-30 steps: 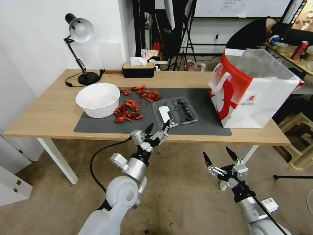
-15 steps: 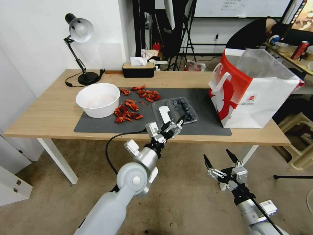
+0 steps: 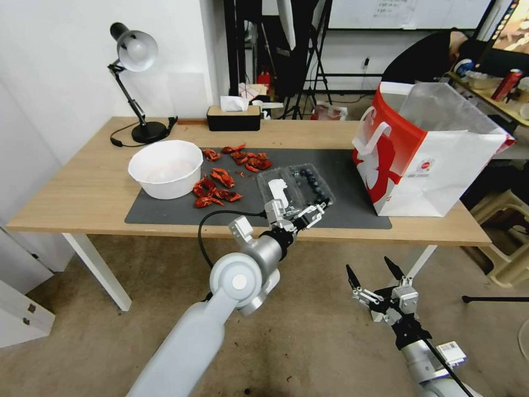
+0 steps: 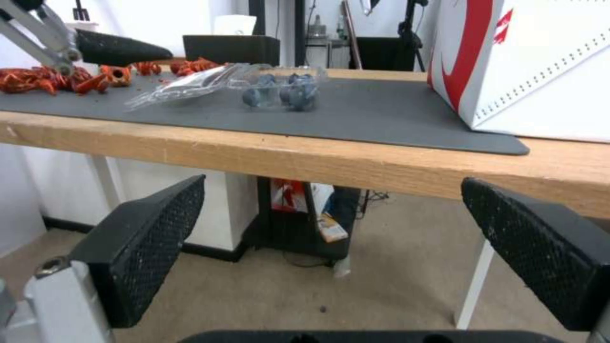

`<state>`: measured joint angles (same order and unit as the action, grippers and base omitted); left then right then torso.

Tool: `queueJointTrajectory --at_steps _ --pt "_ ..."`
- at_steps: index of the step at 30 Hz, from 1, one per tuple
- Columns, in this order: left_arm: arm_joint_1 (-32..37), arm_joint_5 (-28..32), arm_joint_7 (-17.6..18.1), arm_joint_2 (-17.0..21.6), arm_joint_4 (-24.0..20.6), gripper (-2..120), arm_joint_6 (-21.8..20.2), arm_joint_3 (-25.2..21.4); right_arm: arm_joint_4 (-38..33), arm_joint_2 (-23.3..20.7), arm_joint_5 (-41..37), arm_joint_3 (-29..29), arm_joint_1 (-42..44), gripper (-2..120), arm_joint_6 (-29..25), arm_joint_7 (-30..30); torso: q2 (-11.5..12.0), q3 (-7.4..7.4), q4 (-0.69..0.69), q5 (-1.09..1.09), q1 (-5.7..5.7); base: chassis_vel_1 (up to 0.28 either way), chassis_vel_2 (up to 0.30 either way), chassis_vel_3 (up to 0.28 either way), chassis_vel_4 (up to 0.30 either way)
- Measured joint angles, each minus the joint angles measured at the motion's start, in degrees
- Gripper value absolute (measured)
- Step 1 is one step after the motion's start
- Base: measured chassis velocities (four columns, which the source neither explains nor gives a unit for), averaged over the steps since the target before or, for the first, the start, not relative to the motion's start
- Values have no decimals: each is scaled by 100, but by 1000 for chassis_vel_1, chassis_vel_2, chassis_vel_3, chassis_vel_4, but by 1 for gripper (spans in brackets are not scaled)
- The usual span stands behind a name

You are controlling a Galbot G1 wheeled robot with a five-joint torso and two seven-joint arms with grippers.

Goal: Close the takeout container lid, then place the container into the takeout bag.

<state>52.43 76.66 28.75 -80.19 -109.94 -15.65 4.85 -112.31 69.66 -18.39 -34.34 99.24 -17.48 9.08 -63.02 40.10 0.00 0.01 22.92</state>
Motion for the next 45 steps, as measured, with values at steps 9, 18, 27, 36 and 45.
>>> queueJointTrajectory --at_steps 9,18,27,36,45 --pt "-136 5 575 -239 127 100 444 163 8 28 9 -1 7 100 -19 -24 0 0 0 0 0 0 0 0 0" --pt "-137 -52 725 -436 337 100 852 254 11 34 38 -7 32 100 -27 -50 0 0 0 -1 0 0 0 0 0" --pt "-154 -58 692 -513 506 100 889 229 5 44 61 -2 38 100 -32 -67 0 0 0 0 0 0 0 0 0" --pt "-184 -77 709 -671 661 100 899 147 -9 28 78 31 20 100 -31 -84 0 0 0 -1 0 0 0 0 0" --pt "-190 -99 719 -676 774 100 918 108 -7 10 78 55 -6 100 -23 -96 0 0 0 -1 0 0 0 0 0"
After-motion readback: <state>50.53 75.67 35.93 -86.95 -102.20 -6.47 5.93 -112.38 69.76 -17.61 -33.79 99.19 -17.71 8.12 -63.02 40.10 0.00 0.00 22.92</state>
